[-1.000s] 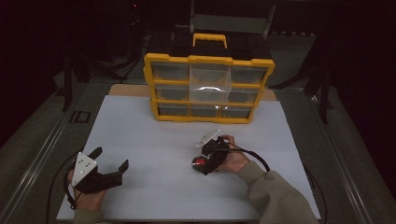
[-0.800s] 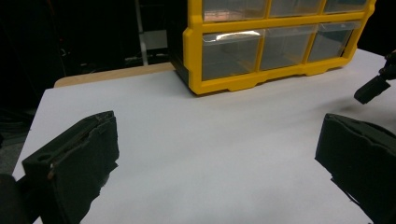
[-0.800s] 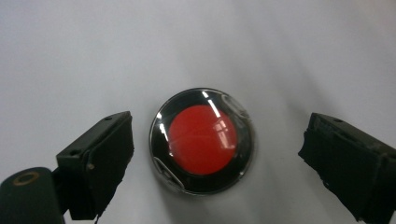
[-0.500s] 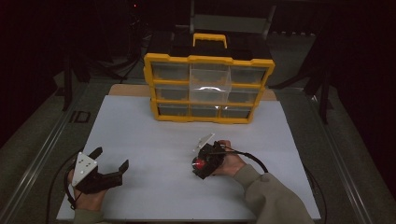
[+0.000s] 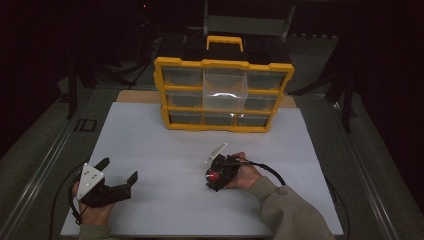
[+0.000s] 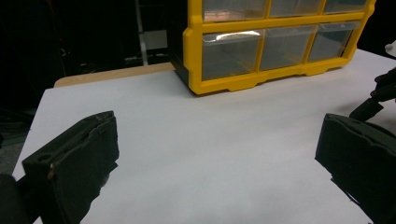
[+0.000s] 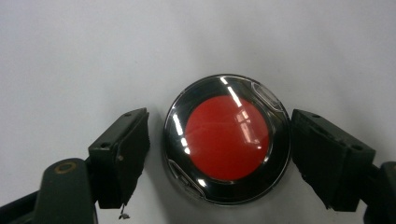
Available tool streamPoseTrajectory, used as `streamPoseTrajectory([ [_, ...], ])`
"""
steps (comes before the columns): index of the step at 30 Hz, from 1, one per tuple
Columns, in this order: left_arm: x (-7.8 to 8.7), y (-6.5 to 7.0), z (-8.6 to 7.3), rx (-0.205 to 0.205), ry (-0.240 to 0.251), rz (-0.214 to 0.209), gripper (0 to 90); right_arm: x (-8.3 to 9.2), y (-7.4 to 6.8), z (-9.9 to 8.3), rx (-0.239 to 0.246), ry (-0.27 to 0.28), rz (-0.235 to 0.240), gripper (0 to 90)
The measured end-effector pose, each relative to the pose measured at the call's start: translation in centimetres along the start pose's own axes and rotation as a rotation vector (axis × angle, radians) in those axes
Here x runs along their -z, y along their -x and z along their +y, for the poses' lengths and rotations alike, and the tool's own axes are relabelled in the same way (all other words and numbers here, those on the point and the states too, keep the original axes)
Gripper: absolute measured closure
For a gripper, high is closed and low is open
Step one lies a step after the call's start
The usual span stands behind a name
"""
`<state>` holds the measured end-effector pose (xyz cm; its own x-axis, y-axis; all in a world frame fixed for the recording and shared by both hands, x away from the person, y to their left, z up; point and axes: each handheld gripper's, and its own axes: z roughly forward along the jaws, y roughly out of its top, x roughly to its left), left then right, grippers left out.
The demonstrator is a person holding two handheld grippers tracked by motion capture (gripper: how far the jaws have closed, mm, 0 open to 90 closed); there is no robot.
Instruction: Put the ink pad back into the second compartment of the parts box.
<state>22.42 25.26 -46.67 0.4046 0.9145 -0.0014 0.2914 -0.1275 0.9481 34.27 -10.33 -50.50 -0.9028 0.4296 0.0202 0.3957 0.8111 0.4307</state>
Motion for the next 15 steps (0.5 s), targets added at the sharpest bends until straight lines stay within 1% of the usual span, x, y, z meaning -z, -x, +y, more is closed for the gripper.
streamPoseTrajectory([
  [1,0.0,0.01,0.0,-0.001,-0.001,0.0,0.0,0.0,-0.03,0.06,-0.006,-0.004,-0.001,22.0],
  [4,0.02,0.0,0.0,0.0,0.001,0.0,0.1,0.05,0.03,0.09,0.002,-0.011,-0.003,24.0],
  [5,0.03,-0.01,0.0,0.0,0.0,0.001,0.0,0.15,-0.01,0.09,0.001,-0.013,-0.004,27.5],
  [6,0.02,-0.02,-0.01,0.0,0.0,0.001,0.1,0.21,-0.03,0.07,0.001,-0.015,-0.005,29.2],
  [9,0.01,0.01,0.0,0.0,0.0,0.001,0.1,0.3,-0.12,0.02,0.0,-0.019,-0.012,29.4],
  [15,0.04,-0.04,0.0,0.0,0.002,0.003,0.1,0.31,-0.14,0.05,-0.006,-0.018,-0.011,29.5],
])
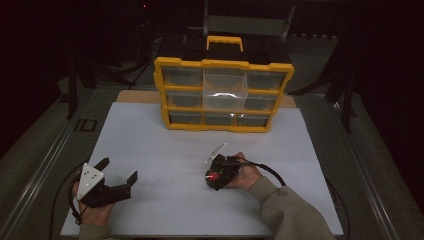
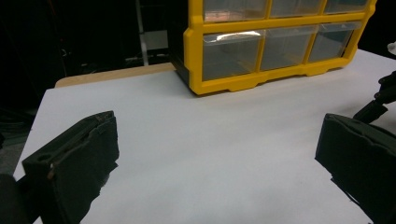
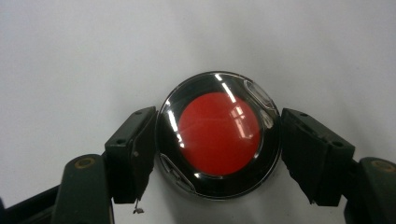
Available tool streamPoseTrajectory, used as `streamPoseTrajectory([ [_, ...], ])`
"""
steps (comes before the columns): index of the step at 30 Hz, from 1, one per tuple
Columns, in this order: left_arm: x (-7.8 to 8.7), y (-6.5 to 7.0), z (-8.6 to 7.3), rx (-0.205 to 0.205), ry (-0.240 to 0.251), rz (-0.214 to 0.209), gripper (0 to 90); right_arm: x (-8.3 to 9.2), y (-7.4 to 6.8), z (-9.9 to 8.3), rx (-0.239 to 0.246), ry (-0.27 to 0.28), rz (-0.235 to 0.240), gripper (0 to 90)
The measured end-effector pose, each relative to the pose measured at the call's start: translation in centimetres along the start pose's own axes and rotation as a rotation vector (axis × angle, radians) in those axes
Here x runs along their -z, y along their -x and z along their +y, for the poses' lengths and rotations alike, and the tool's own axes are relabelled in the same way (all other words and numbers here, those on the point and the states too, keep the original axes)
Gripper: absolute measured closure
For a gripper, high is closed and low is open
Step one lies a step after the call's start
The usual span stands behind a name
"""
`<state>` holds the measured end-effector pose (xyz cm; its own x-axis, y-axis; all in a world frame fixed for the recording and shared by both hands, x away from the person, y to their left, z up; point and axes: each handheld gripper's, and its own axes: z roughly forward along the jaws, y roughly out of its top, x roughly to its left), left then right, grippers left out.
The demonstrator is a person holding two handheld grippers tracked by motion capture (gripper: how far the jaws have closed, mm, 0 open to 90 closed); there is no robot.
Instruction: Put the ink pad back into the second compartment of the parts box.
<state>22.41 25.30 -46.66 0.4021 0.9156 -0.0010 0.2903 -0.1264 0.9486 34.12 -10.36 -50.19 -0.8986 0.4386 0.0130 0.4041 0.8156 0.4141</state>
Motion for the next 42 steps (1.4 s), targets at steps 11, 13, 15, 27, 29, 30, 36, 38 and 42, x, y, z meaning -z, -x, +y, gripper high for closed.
streamPoseTrajectory([
  [11,-0.1,0.1,0.0,-0.003,-0.002,0.0,0.1,0.9,0.5,0.0,-0.01,-0.012,0.011,29.5],
  [13,-0.1,0.1,0.0,-0.004,-0.003,0.0,0.1,1.2,0.7,0.0,-0.009,-0.012,0.011,29.5],
  [15,-0.1,0.1,0.0,-0.002,-0.003,0.002,0.1,1.4,0.8,0.0,-0.008,-0.007,0.009,29.5],
  [27,-0.1,0.1,0.0,-0.003,-0.004,0.003,0.1,4.2,1.8,0.1,-0.041,0.039,-0.033,29.5],
  [29,-0.1,0.1,0.0,-0.004,-0.005,0.002,0.1,4.8,2.1,0.0,-0.049,0.049,-0.046,29.5],
  [30,-0.1,0.1,0.0,-0.004,-0.005,0.002,0.1,4.9,2.2,0.0,-0.046,0.055,-0.047,29.5],
  [36,-0.1,0.1,0.0,-0.004,-0.005,0.001,0.1,5.8,2.6,-0.1,-0.065,0.065,-0.058,29.5],
  [38,-0.1,0.1,0.0,-0.004,-0.006,0.002,0.1,5.9,2.7,-0.1,-0.068,0.067,-0.061,29.5],
  [42,-0.1,0.1,0.0,-0.004,-0.005,0.002,0.1,6.5,2.9,-0.1,-0.075,0.074,-0.064,29.5],
])
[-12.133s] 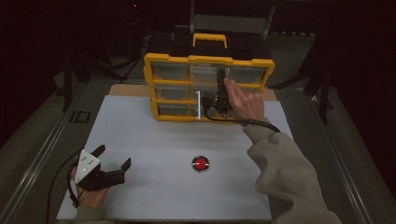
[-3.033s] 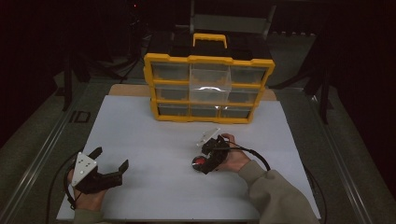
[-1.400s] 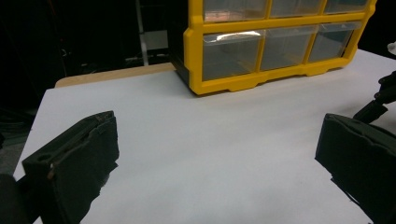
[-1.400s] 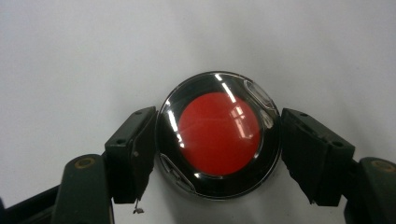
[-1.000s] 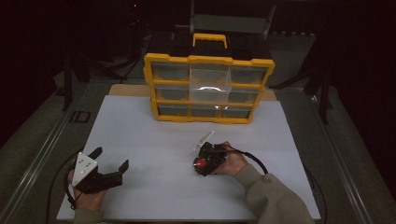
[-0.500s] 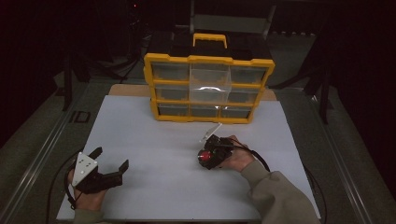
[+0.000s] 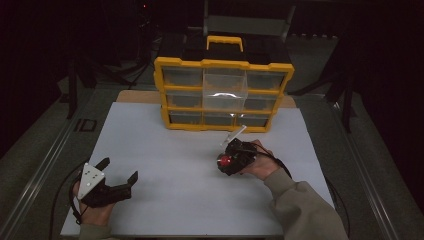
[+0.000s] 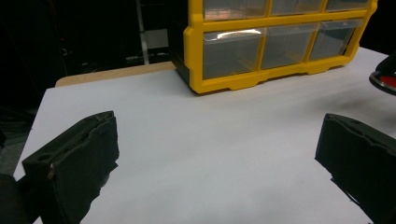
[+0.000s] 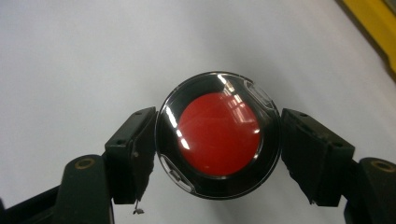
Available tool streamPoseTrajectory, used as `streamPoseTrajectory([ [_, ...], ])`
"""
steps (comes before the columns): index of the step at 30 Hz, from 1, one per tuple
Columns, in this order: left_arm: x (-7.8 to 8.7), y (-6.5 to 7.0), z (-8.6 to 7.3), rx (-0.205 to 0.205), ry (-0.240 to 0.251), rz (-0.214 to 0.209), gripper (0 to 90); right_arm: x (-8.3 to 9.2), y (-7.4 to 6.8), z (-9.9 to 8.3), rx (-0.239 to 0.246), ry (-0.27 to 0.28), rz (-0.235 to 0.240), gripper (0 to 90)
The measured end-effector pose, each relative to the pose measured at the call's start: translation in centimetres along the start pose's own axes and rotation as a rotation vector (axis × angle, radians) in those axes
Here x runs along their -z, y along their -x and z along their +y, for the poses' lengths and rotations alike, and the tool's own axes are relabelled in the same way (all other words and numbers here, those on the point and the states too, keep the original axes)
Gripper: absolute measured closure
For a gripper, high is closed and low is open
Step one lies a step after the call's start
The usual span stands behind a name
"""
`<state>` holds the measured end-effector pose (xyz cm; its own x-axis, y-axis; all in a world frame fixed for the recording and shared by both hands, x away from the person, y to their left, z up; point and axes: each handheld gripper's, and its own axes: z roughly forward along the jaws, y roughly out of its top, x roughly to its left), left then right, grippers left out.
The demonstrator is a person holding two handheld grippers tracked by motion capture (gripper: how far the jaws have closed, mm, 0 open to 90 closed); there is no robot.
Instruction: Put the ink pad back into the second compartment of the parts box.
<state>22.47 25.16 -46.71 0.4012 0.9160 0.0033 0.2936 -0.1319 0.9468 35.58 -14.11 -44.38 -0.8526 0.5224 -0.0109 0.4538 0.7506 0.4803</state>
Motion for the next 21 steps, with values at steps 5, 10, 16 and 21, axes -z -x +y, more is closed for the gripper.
streamPoseTrajectory([
  [5,0.0,0.0,0.0,0.0,0.0,0.001,0.1,0.7,0.3,0.2,-0.006,0.011,-0.011,29.5],
  [10,0.0,0.0,0.0,0.0,0.0,0.001,0.1,1.7,0.8,0.3,-0.014,0.027,-0.022,29.5],
  [16,0.0,0.0,0.0,0.002,-0.001,0.001,0.1,2.5,1.3,0.4,-0.035,0.035,-0.028,29.5],
  [21,0.0,0.0,0.0,0.001,0.0,0.002,0.1,3.2,1.8,0.4,-0.036,0.039,-0.04,29.5],
])
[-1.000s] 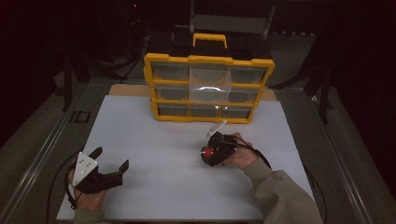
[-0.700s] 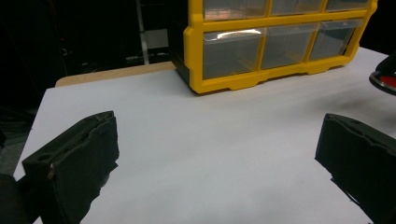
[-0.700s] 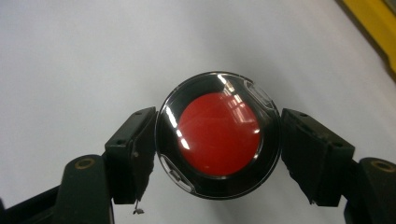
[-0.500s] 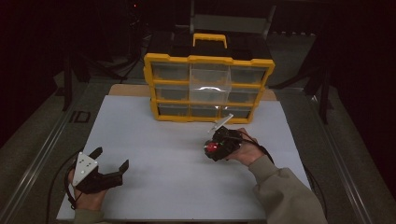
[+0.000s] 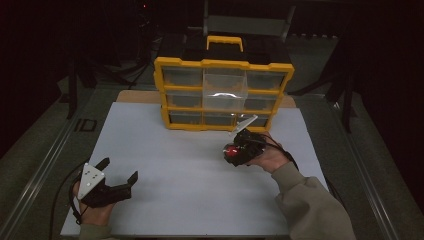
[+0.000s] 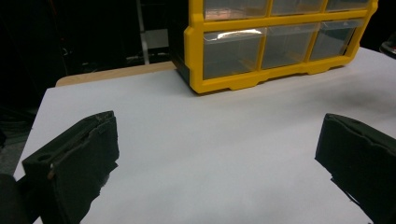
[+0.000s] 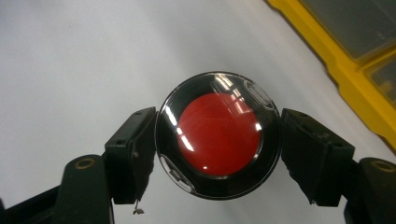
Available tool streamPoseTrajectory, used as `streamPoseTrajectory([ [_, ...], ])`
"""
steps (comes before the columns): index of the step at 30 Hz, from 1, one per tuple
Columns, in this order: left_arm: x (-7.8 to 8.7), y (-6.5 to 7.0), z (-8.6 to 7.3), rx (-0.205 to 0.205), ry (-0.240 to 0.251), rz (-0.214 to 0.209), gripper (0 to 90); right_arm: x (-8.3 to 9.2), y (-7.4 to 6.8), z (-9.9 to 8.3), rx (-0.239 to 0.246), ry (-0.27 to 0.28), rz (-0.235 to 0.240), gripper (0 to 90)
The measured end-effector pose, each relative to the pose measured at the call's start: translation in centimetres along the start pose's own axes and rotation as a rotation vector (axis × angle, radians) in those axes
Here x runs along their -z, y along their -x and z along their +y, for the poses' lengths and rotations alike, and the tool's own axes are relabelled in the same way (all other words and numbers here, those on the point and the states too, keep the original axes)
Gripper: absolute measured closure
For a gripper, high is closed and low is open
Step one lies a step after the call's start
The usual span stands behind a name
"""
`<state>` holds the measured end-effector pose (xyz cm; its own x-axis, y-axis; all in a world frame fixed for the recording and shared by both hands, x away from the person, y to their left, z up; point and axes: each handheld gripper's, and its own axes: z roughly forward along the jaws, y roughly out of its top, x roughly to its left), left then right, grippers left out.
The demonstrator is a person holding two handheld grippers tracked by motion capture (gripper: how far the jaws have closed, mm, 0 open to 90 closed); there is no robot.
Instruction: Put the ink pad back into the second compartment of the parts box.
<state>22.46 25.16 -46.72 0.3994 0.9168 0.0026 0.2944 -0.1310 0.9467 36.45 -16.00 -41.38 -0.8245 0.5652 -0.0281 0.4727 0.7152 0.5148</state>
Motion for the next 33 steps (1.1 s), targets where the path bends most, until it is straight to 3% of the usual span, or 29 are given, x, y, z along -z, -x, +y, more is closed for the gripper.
streamPoseTrajectory([
  [33,0.0,0.0,0.0,0.002,0.0,0.001,0.1,3.7,3.0,0.8,-0.057,0.031,-0.063,29.5],
])
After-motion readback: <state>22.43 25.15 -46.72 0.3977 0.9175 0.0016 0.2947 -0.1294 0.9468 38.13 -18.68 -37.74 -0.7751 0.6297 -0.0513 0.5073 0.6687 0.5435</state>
